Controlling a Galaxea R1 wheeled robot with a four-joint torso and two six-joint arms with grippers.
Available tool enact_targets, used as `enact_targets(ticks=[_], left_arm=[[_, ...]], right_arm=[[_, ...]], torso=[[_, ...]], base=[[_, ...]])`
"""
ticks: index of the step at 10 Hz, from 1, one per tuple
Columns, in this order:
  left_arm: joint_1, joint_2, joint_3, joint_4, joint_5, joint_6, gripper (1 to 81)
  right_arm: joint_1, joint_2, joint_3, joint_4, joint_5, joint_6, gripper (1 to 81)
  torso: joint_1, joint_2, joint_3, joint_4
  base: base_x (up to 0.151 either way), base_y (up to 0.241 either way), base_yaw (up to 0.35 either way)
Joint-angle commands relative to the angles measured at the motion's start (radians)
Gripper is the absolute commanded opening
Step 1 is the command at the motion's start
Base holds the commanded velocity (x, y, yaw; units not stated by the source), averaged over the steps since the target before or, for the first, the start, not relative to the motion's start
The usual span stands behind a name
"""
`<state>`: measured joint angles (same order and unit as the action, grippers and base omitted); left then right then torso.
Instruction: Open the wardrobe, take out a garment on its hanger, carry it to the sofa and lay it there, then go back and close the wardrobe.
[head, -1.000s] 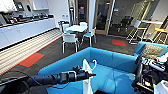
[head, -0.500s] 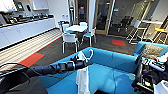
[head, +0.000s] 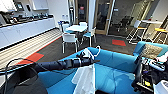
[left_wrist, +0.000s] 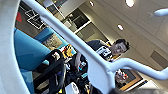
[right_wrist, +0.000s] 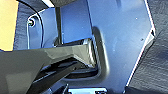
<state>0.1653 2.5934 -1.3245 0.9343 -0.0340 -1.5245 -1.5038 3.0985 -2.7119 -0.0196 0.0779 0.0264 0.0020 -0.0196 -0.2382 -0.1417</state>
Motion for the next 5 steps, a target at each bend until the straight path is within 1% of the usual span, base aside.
enact_targets(ticks=[1, 3, 5], left_arm=[[-0.215, 0.079, 0.004, 0.002, -0.052, 0.000, 1.0], [-0.252, 0.143, -0.033, -0.002, -0.052, -0.019, 1.0], [-0.263, 0.180, -0.129, -0.003, -0.056, -0.037, 1.0]], right_arm=[[0.026, 0.010, 0.006, 0.006, -0.064, -0.003, 81.1], [0.026, 0.010, 0.006, 0.007, -0.066, -0.003, 81.1], [0.026, 0.010, 0.006, 0.007, -0.067, -0.003, 81.1]], torso=[[0.000, 0.000, 0.000, 0.000], [0.000, 0.000, 0.000, 0.000], [0.000, 0.000, 0.000, 0.000]], base=[[0.000, 0.000, 0.000], [0.000, 0.000, 0.000], [0.000, 0.000, 0.000]])
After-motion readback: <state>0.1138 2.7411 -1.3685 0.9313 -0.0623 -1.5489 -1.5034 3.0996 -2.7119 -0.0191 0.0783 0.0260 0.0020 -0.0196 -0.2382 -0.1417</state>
